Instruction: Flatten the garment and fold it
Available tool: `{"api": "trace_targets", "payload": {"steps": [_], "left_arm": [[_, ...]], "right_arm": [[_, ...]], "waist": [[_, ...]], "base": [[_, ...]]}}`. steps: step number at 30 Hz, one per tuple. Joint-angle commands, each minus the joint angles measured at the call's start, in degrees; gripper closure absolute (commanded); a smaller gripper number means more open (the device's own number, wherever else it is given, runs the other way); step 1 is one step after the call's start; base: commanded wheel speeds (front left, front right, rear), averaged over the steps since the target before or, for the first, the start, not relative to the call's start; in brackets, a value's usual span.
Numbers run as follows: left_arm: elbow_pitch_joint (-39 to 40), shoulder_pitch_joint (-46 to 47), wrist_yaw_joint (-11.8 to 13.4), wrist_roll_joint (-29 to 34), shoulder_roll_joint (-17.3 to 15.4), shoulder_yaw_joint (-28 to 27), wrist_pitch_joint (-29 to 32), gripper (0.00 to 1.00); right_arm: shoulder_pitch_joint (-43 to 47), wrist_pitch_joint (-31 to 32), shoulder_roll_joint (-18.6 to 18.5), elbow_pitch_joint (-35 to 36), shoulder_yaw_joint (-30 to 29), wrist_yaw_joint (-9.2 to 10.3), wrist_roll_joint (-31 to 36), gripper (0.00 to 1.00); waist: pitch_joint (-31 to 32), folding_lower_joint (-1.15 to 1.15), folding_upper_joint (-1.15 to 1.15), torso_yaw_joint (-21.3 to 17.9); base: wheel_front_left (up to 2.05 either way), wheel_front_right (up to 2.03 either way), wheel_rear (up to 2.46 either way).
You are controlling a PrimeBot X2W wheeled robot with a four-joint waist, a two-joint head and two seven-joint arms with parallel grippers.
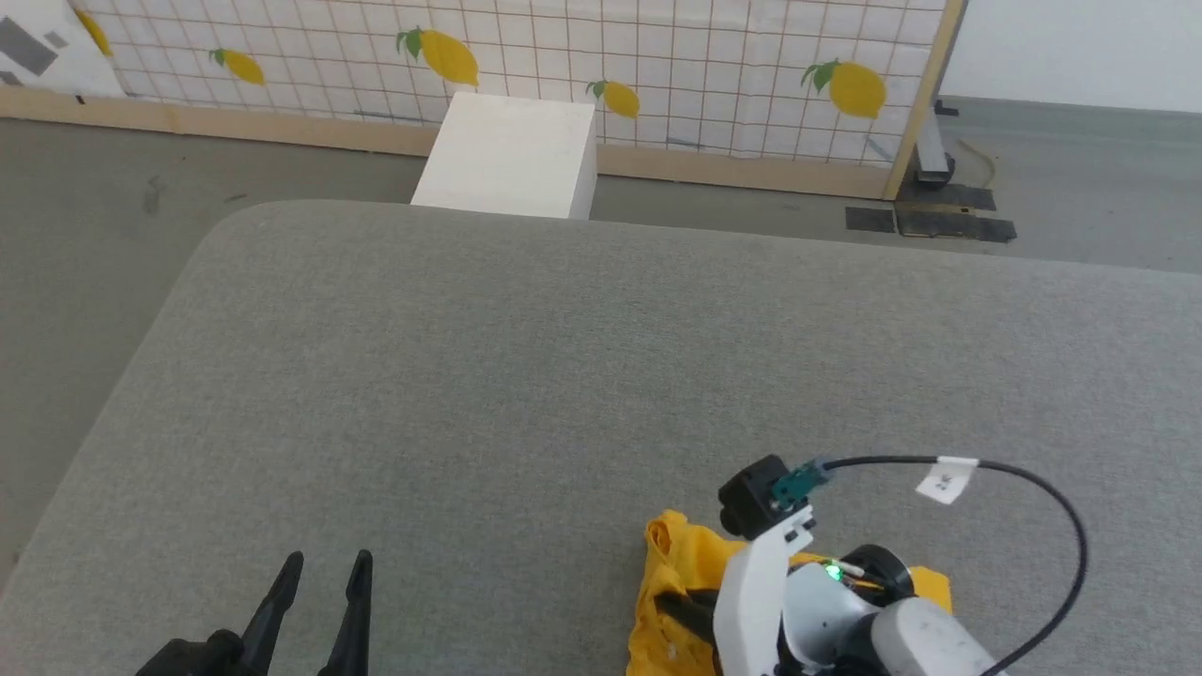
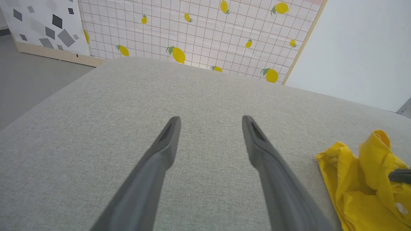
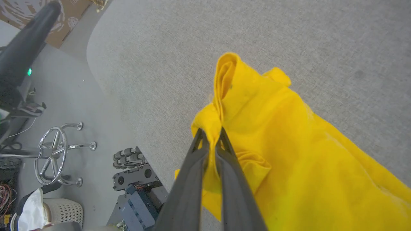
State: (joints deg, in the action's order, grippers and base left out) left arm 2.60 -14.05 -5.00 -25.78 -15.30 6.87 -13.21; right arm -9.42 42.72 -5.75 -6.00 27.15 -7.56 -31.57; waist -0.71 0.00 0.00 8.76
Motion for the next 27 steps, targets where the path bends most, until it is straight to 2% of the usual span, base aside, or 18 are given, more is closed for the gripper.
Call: {"api": "trace_targets", "payload": {"steps": [1, 2, 4, 5, 7, 12, 17, 22, 27], "left_arm": [[-0.1, 0.3, 0.1, 0.1, 0.3, 0.2, -0.1, 0.0], [-0.3, 0.5, 0.1, 0.0, 0.4, 0.2, -0.1, 0.0], [-0.5, 0.7, 0.1, -0.1, 0.5, 0.4, -0.2, 0.0], [-0.6, 0.7, 0.1, -0.1, 0.5, 0.5, -0.2, 0.0], [-0.7, 1.0, 0.1, -0.2, 0.7, 0.6, -0.2, 0.0], [-1.1, 1.4, 0.0, -0.4, 0.8, 1.0, -0.3, 0.0], [-1.5, 1.7, 0.0, -0.7, 0.5, 1.2, -0.2, 0.0], [-1.5, 1.4, 0.2, -0.9, 0.4, 1.2, -0.1, 0.0], [-1.1, 1.1, 0.5, -1.0, 0.3, 1.3, -0.2, 0.0]], "right_arm": [[-1.4, -1.2, 0.5, -2.2, 0.6, 0.08, 1.0, 1.0], [-1.8, -1.9, 0.8, -4.5, 0.6, 0.08, 1.7, 0.98], [-2.5, -2.8, 1.3, -8.6, 1.0, 0.08, 3.2, 0.77], [-2.8, -3.1, 1.5, -10.4, 1.0, 0.08, 3.7, 0.58], [-3.4, -3.5, 2.1, -14.3, 1.1, 0.08, 4.3, 0.0], [-5.5, -5.9, 2.8, -19.6, 1.6, 0.08, 4.1, 0.0], [-7.4, -5.6, 2.8, -18.5, 3.8, 0.08, 0.3, 0.0], [-7.0, -2.6, 2.5, -12.5, 2.6, 0.08, -3.0, 0.0], [-2.7, -3.8, -0.5, -1.8, -4.6, 0.08, -2.7, 0.0]], "waist": [[-0.1, 0.0, 0.0, 0.6], [-0.2, 0.0, 0.0, 0.8], [-0.2, 0.0, 0.0, 1.1], [-0.2, 0.0, 0.0, 1.3], [-0.2, 0.0, 0.0, 1.5], [-0.4, 0.0, 0.0, 1.8], [-0.5, 0.0, 0.0, 1.2], [0.0, 0.0, 0.0, 0.1], [0.0, 0.0, 0.0, -1.3]], "base": [[0.0, 0.0, 0.0], [0.0, 0.0, 0.0], [0.0, 0.0, 0.0], [0.0, 0.0, 0.0], [0.0, 0.0, 0.0], [0.0, 0.0, 0.0], [0.0, 0.0, 0.0], [0.0, 0.0, 0.0], [0.0, 0.0, 0.0]]}}
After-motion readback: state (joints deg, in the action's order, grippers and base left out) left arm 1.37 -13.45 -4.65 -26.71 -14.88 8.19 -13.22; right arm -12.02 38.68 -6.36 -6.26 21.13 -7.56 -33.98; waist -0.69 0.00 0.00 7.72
